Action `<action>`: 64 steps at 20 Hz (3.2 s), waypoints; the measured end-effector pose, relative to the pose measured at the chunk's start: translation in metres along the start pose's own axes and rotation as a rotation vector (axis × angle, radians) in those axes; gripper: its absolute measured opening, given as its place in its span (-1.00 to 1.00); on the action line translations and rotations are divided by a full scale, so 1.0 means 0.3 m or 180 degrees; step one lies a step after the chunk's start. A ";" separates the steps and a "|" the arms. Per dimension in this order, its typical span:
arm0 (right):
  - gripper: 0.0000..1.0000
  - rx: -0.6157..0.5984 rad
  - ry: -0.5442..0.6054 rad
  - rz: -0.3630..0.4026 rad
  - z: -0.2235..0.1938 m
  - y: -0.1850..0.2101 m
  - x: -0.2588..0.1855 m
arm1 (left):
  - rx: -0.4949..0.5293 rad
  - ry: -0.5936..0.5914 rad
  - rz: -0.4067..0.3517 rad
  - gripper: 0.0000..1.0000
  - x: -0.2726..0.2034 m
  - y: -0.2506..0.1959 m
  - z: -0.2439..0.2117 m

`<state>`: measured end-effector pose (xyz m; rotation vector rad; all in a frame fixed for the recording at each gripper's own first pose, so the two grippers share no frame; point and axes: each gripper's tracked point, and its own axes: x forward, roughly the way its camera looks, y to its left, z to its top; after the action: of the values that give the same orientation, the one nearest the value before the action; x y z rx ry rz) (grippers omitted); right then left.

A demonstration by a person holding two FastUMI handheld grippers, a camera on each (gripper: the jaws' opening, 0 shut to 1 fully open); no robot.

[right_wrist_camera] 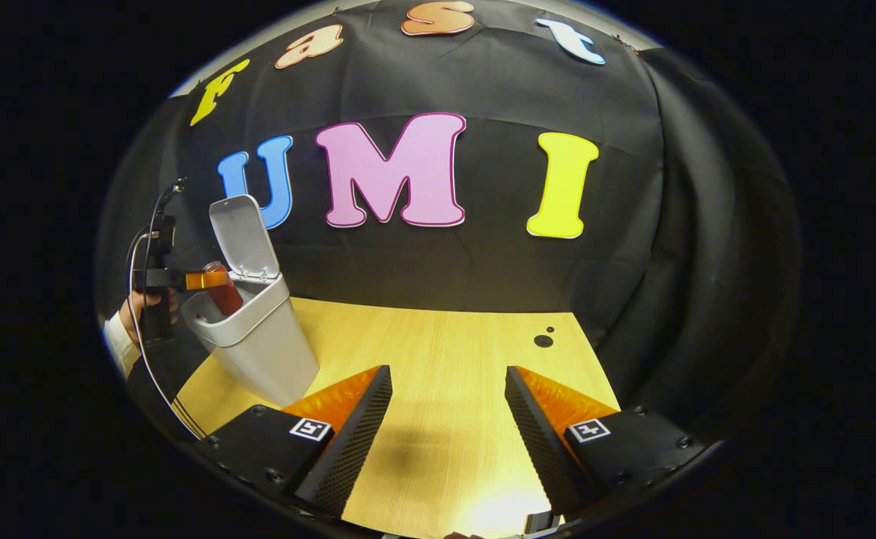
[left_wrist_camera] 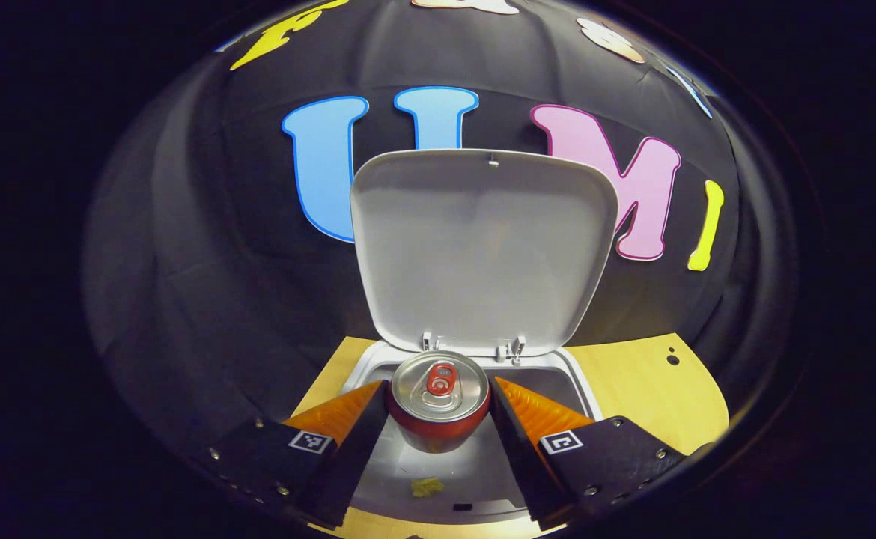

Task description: Press the lid of the desktop garbage bin to open it, pick up the crumpled paper on the desktop and throw it into the bin, then pick up the pop can on the desktop and drop it into the bin, and finally close the garbage bin lid.

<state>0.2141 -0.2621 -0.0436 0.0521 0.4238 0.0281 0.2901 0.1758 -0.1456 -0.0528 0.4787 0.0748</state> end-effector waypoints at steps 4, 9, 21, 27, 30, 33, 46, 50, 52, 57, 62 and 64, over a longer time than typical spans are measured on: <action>0.96 0.0041 0.0013 -0.0018 -0.010 -0.003 0.001 | 0.0016 -0.0030 -0.0054 0.71 -0.005 -0.005 0.011; 0.96 0.0037 0.0015 -0.0011 -0.008 0.001 0.007 | -0.0177 -0.0096 -0.0031 0.72 0.020 0.004 0.003; 0.96 0.0059 0.0034 -0.0009 -0.012 -0.003 0.015 | 0.0136 -0.0356 -0.0071 0.71 -0.034 -0.032 0.110; 0.97 0.0092 0.0038 -0.0024 -0.016 -0.010 0.019 | 0.0229 -0.1235 -0.0172 0.70 -0.206 -0.122 0.453; 0.96 0.0095 0.0036 -0.0018 -0.016 -0.010 0.019 | 0.0090 -0.1432 -0.0244 0.70 -0.261 -0.138 0.575; 0.96 0.0101 0.0044 -0.0006 -0.017 -0.006 0.019 | 0.0087 -0.1469 -0.0244 0.69 -0.238 -0.123 0.679; 0.96 0.0149 0.0059 0.0027 -0.038 -0.009 -0.003 | 0.0269 -0.0726 -0.0344 0.70 0.048 -0.131 0.629; 0.96 0.0174 0.0072 0.0023 -0.049 -0.009 -0.010 | 0.0196 -0.0567 -0.0387 0.71 -0.002 -0.129 0.583; 0.96 0.0171 0.0076 0.0028 -0.051 -0.007 -0.012 | 0.0157 -0.0513 -0.0424 0.71 -0.028 -0.123 0.541; 0.96 0.0137 0.0071 0.0038 -0.055 0.007 -0.008 | 0.0179 -0.0553 -0.0443 0.71 -0.138 -0.122 0.391; 0.96 0.0072 0.0014 0.0037 -0.046 0.015 -0.017 | 0.0203 -0.0550 -0.0482 0.72 -0.163 -0.131 0.188; 0.96 0.0066 0.0031 0.0026 -0.052 0.012 -0.019 | 0.0126 -0.0424 -0.0472 0.72 -0.150 -0.126 0.083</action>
<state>0.2026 -0.2579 -0.0552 0.0741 0.4338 0.0321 0.2649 0.1373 -0.1015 -0.0439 0.3417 -0.0763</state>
